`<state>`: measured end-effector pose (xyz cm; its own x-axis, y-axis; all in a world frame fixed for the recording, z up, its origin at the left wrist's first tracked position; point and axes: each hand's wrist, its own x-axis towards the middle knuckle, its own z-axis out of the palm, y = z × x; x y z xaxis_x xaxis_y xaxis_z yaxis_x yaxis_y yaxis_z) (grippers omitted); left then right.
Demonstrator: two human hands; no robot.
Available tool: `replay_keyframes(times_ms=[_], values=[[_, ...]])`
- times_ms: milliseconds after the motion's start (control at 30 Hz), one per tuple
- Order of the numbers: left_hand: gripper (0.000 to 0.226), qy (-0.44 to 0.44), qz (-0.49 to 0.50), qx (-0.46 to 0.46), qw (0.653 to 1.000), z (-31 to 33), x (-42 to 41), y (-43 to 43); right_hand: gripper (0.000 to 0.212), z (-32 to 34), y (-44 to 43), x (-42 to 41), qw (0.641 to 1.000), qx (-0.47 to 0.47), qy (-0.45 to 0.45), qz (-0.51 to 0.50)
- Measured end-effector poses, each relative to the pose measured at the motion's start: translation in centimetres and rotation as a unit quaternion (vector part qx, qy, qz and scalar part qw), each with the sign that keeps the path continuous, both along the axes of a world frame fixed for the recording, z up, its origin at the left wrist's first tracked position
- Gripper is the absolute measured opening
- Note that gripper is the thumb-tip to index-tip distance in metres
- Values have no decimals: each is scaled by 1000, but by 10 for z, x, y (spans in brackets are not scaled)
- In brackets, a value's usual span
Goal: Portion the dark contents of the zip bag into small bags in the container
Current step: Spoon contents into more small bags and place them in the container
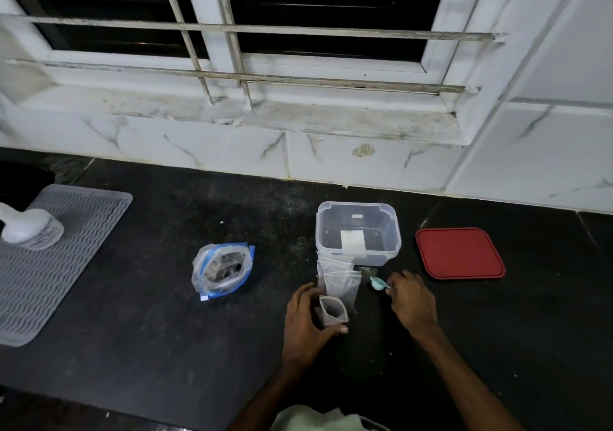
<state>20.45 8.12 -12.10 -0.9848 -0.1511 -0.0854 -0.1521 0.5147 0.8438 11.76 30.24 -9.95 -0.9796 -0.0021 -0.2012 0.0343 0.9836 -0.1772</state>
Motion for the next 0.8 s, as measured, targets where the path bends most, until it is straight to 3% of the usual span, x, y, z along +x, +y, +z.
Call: replay_keyframes(times_ms=[133, 233, 333, 433, 533, 667, 800], values=[[106, 2, 0, 37, 999, 5, 13, -26, 12, 22, 10, 8, 997, -57, 50, -34], [78, 68, 118, 97, 986, 22, 25, -64, 13, 59, 15, 29, 982, -128, 92, -108], [57, 108, 335, 58, 934, 36, 18, -125, 15, 104, -9, 46, 959, -243, 116, -85], [83, -58, 438, 24, 897, 35, -6, -183, 11, 129, -71, 46, 948, -316, 34, -28], [79, -183, 376, -13, 909, 31, -24, -203, 10, 125, -160, 37, 933, -352, -60, 47], [59, -206, 272, -67, 938, 24, -34, -205, 26, 103, -261, 25, 951, -244, -100, 159], [33, -132, 231, 30, 963, 38, -38, -217, 36, 93, -309, 12, 968, -64, -128, 208]])
